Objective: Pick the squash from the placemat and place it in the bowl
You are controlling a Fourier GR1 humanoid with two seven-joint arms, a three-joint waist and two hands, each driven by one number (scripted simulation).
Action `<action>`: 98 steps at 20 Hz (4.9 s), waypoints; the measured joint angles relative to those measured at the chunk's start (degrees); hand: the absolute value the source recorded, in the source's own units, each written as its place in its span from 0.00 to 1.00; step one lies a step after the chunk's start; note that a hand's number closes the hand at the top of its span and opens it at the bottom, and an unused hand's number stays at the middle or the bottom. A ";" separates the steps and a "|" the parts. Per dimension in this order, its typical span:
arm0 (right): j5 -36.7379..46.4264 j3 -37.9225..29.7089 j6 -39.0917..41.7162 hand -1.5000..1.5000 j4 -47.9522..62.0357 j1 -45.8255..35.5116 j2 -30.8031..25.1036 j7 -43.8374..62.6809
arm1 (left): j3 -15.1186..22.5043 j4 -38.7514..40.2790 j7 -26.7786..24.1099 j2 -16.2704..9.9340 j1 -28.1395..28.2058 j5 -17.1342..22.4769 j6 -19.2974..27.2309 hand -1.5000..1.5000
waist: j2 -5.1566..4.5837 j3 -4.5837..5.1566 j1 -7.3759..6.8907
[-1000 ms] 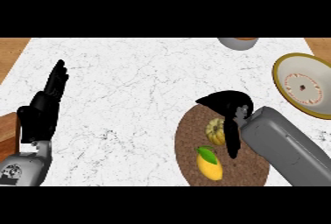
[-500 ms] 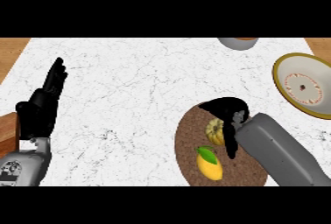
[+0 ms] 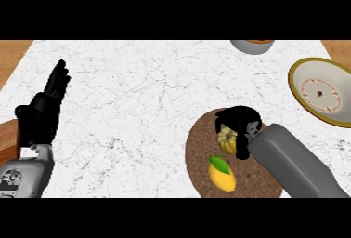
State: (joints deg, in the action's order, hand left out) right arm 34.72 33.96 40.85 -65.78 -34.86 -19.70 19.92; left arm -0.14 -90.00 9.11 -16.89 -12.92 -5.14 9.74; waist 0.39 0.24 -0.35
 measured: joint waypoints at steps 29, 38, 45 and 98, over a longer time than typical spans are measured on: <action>7.19 -14.55 -58.79 1.00 3.51 -9.93 19.39 24.06 | 0.23 -1.12 1.11 2.61 -0.71 -2.45 -1.24 0.50 | -0.48 -0.25 -1.27; 19.74 -16.57 -65.20 1.00 -2.64 -9.34 16.59 35.22 | -1.27 -2.52 0.51 2.18 2.05 -2.08 -1.71 0.50 | -0.13 -0.21 0.43; 19.10 -24.94 -68.53 1.00 -5.50 -5.92 10.13 31.78 | -0.57 -4.46 2.27 3.15 2.01 -3.35 -1.19 0.50 | -0.30 -0.25 0.45; -23.43 -76.08 -62.53 0.00 47.78 -0.87 -20.19 -48.65 | -2.65 -1.98 0.99 4.44 -0.15 -4.30 -3.31 0.50 | -0.78 -0.40 -0.51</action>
State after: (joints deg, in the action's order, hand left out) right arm 11.29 -42.13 -21.67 -18.00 -35.74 -39.89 -28.73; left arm -2.79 -91.99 10.10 -12.45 -13.07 -9.44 6.42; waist -0.40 -0.16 -0.86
